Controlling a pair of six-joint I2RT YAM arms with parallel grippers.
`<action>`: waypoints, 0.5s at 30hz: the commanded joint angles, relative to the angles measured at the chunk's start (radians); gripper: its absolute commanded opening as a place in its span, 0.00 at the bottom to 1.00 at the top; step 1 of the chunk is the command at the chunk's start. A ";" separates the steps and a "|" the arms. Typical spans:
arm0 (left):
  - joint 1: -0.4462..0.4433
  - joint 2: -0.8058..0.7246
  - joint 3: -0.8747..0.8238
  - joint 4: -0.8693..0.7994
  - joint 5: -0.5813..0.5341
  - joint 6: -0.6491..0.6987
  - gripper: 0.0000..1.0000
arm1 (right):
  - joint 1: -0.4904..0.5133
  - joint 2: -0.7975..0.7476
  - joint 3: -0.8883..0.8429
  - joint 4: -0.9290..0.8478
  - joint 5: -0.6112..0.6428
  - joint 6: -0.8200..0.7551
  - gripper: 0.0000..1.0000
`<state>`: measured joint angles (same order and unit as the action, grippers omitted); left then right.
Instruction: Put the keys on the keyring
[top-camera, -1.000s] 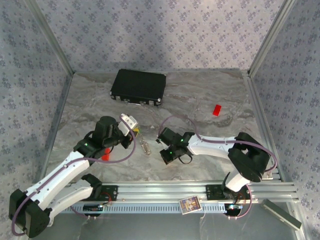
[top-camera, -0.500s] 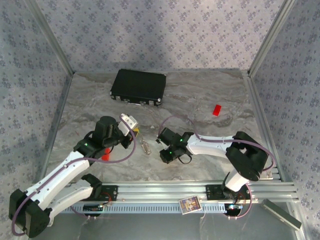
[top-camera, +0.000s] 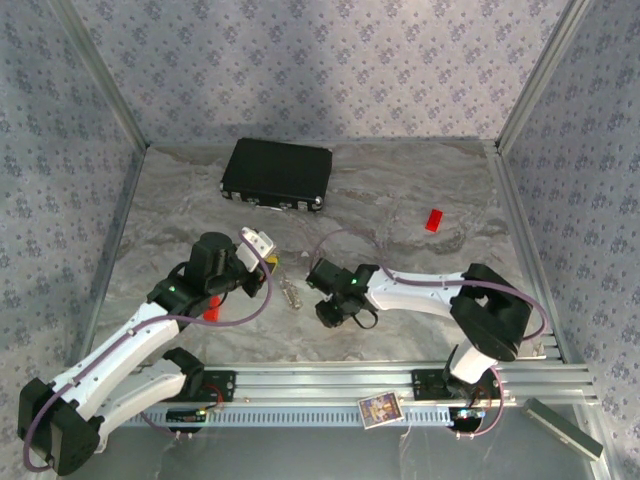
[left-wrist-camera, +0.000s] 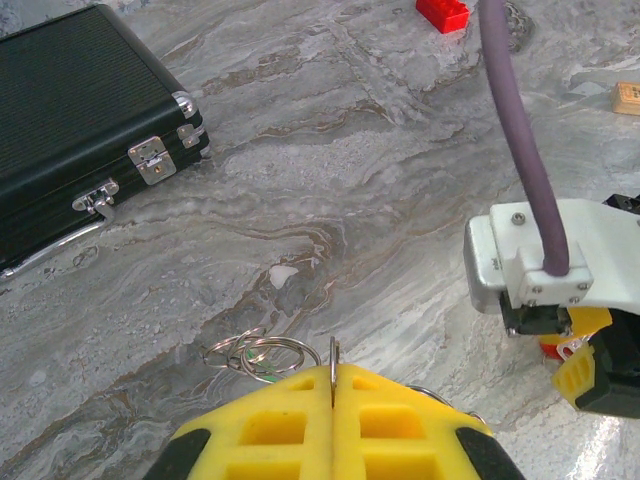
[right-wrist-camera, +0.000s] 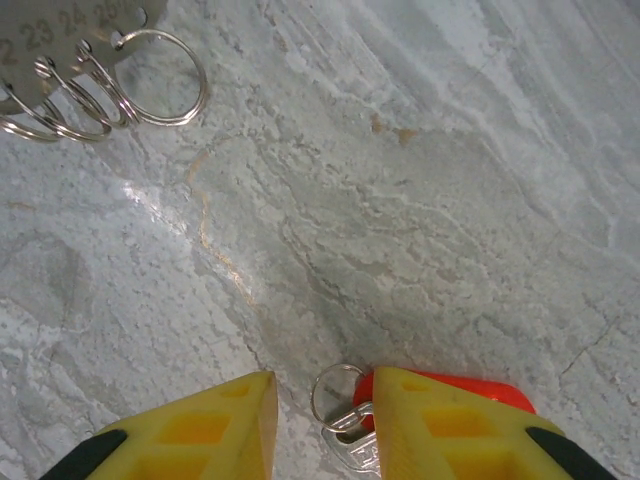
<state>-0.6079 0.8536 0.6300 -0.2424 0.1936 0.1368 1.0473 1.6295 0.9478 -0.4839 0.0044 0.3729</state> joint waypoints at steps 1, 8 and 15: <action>0.006 -0.003 -0.004 0.028 0.011 0.000 0.00 | 0.023 0.042 0.038 -0.080 0.069 -0.019 0.32; 0.006 -0.005 0.000 0.025 0.012 0.002 0.00 | 0.058 0.096 0.084 -0.148 0.126 -0.033 0.32; 0.005 -0.003 0.002 0.026 0.011 0.000 0.00 | 0.082 0.126 0.113 -0.192 0.174 -0.046 0.27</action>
<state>-0.6079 0.8536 0.6300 -0.2424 0.1936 0.1368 1.1194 1.7329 1.0332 -0.6125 0.1314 0.3405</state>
